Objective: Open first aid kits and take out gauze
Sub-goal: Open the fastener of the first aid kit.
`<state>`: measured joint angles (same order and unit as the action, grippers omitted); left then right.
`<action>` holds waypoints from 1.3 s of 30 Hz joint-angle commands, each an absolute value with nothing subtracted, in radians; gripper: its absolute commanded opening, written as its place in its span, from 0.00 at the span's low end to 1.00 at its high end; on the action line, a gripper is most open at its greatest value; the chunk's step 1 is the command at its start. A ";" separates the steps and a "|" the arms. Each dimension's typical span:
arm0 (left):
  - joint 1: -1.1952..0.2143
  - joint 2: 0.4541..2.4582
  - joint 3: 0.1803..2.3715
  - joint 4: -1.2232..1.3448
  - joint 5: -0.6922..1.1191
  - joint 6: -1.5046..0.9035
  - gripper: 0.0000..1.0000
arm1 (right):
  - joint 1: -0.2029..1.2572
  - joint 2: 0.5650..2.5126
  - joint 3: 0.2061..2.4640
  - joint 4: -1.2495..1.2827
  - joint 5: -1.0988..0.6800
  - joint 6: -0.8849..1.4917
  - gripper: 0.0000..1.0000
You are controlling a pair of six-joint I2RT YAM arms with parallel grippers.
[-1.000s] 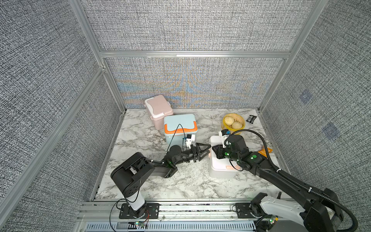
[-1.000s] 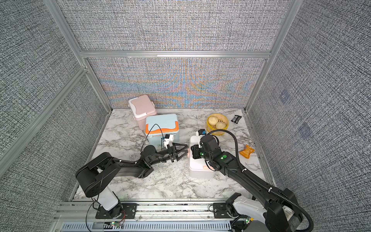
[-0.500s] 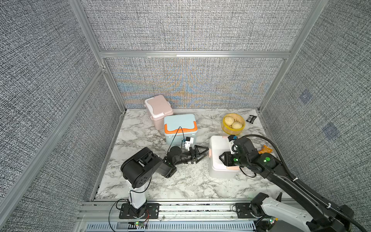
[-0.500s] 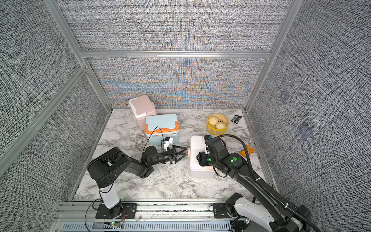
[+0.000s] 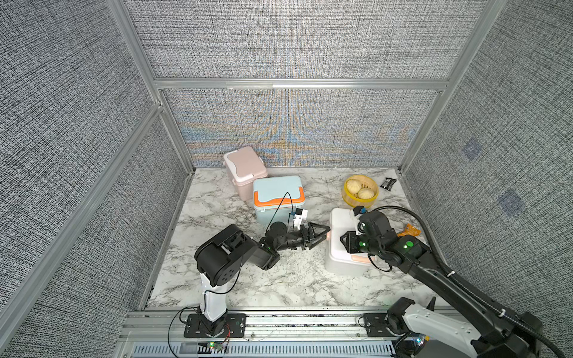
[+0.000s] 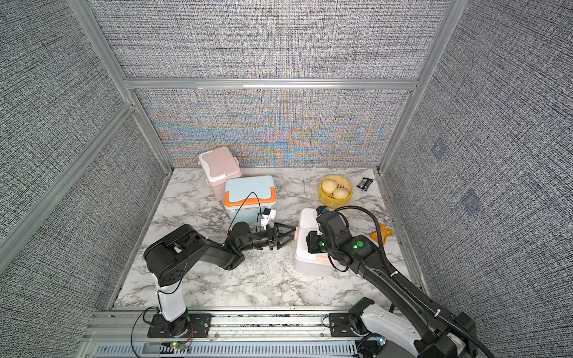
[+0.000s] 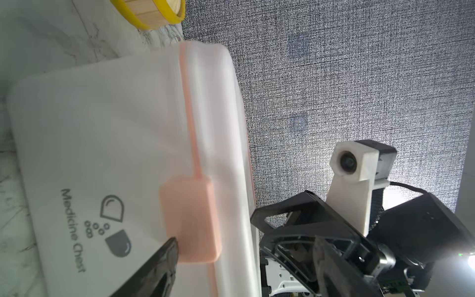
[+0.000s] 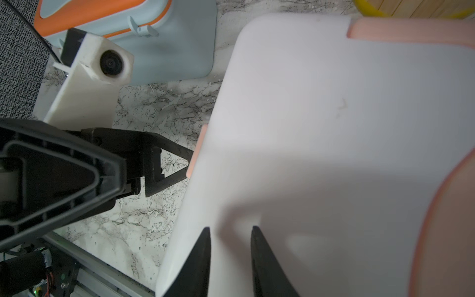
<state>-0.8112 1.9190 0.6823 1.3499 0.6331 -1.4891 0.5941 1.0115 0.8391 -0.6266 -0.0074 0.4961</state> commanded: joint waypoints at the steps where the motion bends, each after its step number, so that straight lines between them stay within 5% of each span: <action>1: -0.819 1.955 0.706 1.408 0.690 -1.500 0.81 | 0.591 1.028 0.815 -0.906 -0.020 0.504 0.30; 9: -0.824 1.984 0.754 1.407 0.708 -1.503 0.82 | 0.564 0.984 0.846 -0.942 -0.001 0.498 0.32; 16: -0.846 1.985 0.778 1.408 0.709 -1.513 0.81 | 0.477 0.822 0.891 -0.949 0.073 0.550 0.69; 22: -0.857 1.985 0.782 1.408 0.701 -1.514 0.81 | 0.316 0.761 0.836 -0.917 0.041 0.563 0.80; 33: -0.864 2.031 0.784 1.408 0.698 -1.510 0.82 | 0.215 0.909 0.753 -0.805 -0.234 0.448 0.77; 39: -0.865 1.996 0.790 1.408 0.709 -1.517 0.80 | 0.216 0.936 0.742 -0.796 -0.240 0.440 0.66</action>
<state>-0.8543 2.0159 0.7811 1.3415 0.6571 -1.5063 0.2035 0.9115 0.7612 -0.6804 -0.0784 0.4965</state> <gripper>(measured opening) 0.804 0.673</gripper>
